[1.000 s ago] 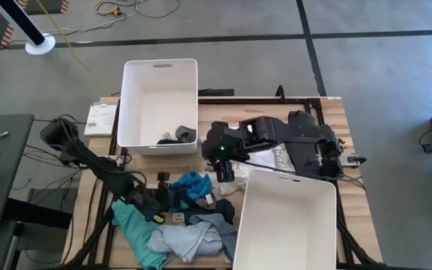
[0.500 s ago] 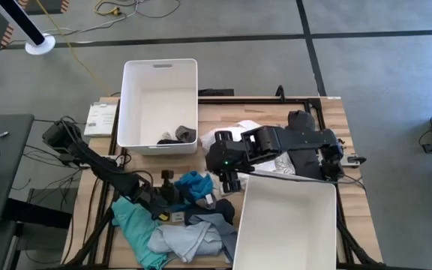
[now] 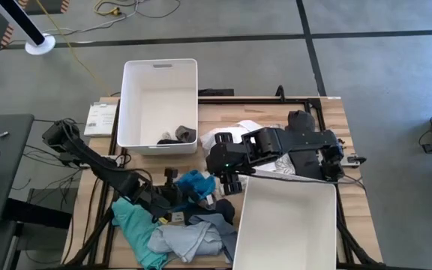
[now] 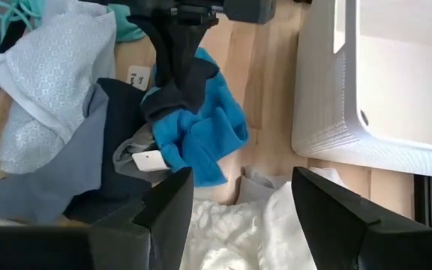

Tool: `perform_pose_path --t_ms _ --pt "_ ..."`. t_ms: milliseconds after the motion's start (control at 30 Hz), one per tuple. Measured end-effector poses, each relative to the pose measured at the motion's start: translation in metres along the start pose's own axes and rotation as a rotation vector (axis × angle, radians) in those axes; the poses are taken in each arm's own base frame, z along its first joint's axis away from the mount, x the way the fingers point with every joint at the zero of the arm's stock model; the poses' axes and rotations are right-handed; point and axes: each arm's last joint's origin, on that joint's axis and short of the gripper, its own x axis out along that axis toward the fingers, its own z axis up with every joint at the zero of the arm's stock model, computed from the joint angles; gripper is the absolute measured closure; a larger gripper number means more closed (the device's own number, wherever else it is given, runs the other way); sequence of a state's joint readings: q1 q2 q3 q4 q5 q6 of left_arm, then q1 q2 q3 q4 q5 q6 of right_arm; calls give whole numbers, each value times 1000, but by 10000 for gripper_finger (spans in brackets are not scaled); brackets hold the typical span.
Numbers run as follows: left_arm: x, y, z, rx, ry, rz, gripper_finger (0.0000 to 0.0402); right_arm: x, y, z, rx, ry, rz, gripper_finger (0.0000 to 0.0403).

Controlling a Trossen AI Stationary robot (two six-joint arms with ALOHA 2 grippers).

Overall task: Sort clothes
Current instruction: Put the blue sock into the top white laundry bin

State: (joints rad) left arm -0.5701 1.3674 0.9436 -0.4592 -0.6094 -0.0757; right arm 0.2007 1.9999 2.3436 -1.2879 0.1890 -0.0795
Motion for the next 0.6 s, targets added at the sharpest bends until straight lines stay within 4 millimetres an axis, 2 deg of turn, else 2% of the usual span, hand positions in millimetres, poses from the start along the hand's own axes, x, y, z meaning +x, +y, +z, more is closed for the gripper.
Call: perform_pose_path --t_ms 367,600 --pt "-28 18 36 71 -20 83 401 3 13 9 -50 -94 13 159" --pt "-34 21 37 35 29 27 396 27 21 1 -64 -33 28 159"
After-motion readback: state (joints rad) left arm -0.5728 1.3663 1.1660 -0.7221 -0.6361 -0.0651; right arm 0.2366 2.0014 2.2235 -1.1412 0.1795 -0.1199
